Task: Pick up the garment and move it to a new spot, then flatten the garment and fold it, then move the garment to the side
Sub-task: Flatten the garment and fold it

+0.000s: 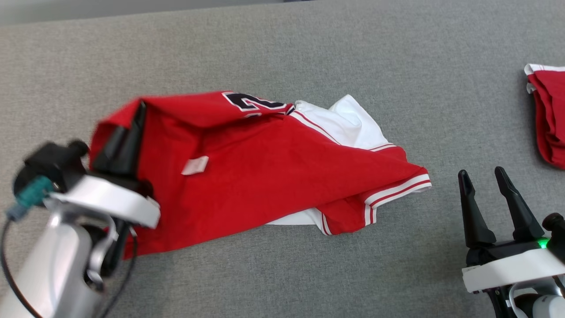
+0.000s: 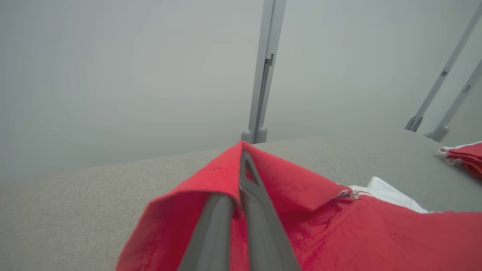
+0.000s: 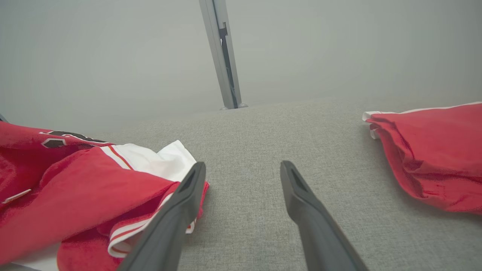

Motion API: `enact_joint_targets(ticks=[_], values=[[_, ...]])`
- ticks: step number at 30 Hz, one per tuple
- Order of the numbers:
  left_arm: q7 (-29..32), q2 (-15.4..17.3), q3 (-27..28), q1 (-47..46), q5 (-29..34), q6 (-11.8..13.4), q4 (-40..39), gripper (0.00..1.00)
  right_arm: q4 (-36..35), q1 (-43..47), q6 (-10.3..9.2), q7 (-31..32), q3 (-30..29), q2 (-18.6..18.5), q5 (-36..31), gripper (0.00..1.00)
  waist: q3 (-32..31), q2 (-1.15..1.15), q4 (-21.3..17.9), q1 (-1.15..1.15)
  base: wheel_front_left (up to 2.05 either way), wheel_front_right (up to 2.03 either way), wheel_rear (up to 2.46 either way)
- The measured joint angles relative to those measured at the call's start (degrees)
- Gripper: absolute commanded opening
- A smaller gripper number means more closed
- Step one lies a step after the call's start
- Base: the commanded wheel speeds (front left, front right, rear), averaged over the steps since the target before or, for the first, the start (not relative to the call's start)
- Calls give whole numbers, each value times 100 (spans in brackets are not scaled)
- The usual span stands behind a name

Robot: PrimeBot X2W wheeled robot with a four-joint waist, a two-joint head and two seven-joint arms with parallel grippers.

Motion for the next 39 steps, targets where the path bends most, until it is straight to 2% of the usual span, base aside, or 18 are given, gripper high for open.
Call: enact_joint_targets(ticks=[8,16,17,18,24,29,33,39], values=[[224,287,268,-1183,-62,-152,604,0,54,-162,0,-48,125,-2,38,100,290,0,-172,0,0,0,0],[380,488,499,-1885,-371,-400,1902,0,166,-282,0,-140,198,12,62,100,531,0,-372,0,0,0,0],[325,491,538,-1954,-375,-399,2089,24,172,-306,0,-141,198,12,63,100,553,0,-383,0,0,0,0],[328,501,552,-2013,-410,-417,2267,100,178,-338,0,-143,197,14,66,100,572,0,-391,0,0,0,0],[138,534,536,-2149,-413,-527,2945,100,218,-376,0,-181,163,13,67,100,594,0,-353,0,0,0,0],[-202,539,557,-2003,-401,-513,3120,100,255,-377,0,-191,154,16,58,100,484,0,-269,0,0,0,0],[-756,459,694,-1475,-392,-259,2846,100,282,-357,0,-193,96,21,57,100,318,0,-164,0,0,0,0],[-1091,196,858,-582,-337,126,1863,100,196,-276,0,-166,-9,-22,8,100,75,0,-15,0,0,0,0]])
